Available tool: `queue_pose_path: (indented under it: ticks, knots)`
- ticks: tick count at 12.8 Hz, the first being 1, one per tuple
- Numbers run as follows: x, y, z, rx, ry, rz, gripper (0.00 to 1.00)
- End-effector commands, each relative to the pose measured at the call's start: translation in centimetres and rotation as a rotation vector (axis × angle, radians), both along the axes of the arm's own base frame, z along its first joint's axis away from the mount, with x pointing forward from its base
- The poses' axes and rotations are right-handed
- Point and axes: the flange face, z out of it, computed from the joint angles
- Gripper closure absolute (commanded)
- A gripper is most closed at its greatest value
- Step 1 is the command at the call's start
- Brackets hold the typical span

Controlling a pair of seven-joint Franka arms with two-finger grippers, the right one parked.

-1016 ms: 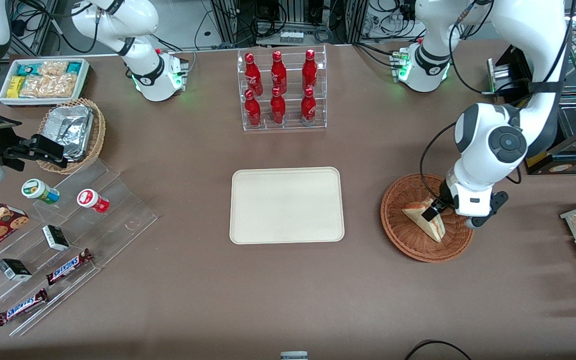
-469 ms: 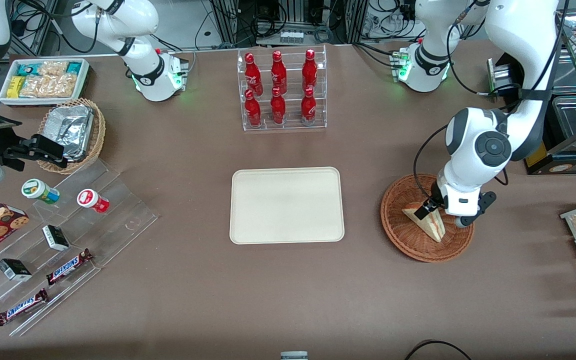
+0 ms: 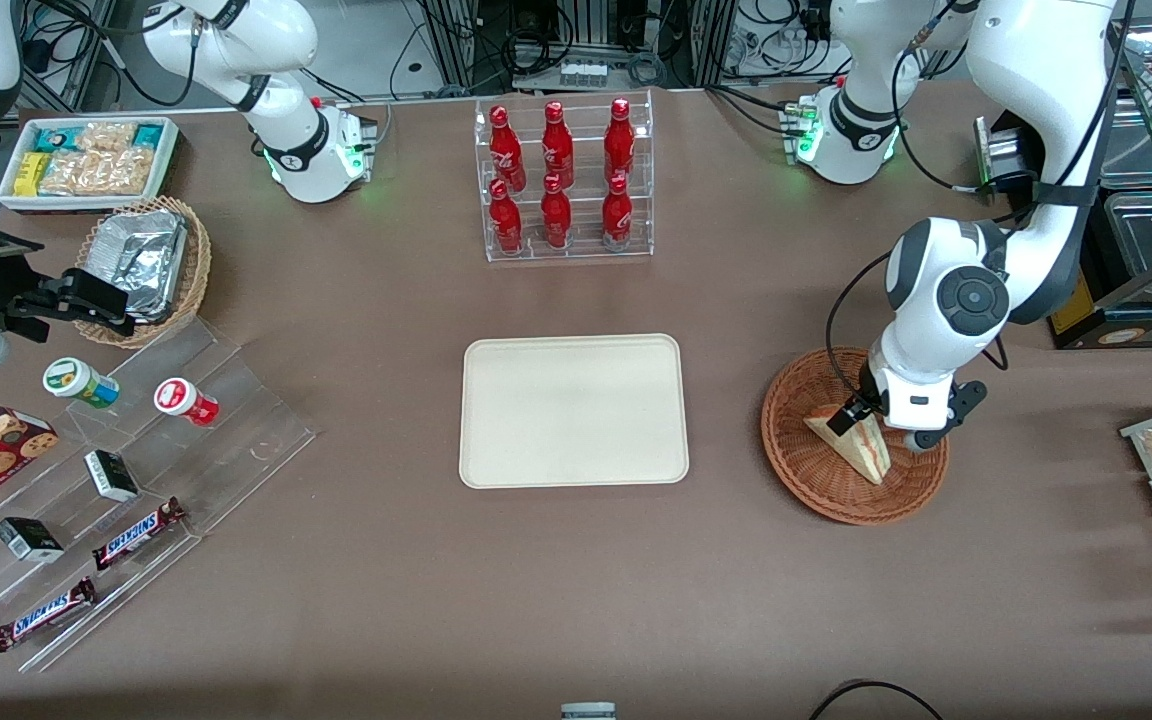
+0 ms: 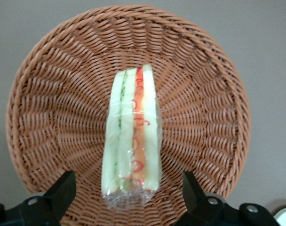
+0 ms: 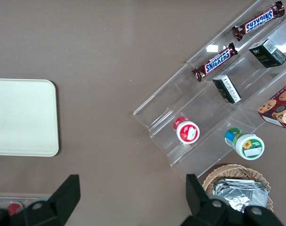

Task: Place sandwich from basket to tray
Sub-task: 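Lower the left gripper and close it on the wrapped sandwich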

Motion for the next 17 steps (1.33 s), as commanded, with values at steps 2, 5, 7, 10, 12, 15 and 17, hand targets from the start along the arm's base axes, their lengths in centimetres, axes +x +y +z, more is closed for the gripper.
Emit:
queue_pose_path:
  ticks: [2, 5, 7, 10, 12, 15, 17]
  knots:
    - [0.02, -1.31, -1.39, 0.012, -0.011, 0.007, 0.0]
    - [-0.02, -1.04, -1.92, 0.037, -0.011, -0.015, 0.0]
    - [-0.03, -1.04, -1.92, 0.037, -0.011, -0.015, 0.0]
    - [0.07, -0.79, -1.88, 0.037, -0.011, -0.009, 0.02]
    - [0.09, -0.7, -1.95, 0.037, -0.012, 0.0, 0.2]
    - [0.16, -0.53, -1.99, 0.037, -0.011, 0.023, 0.78]
    - [0.21, -0.54, -1.86, 0.037, -0.013, 0.023, 0.98]
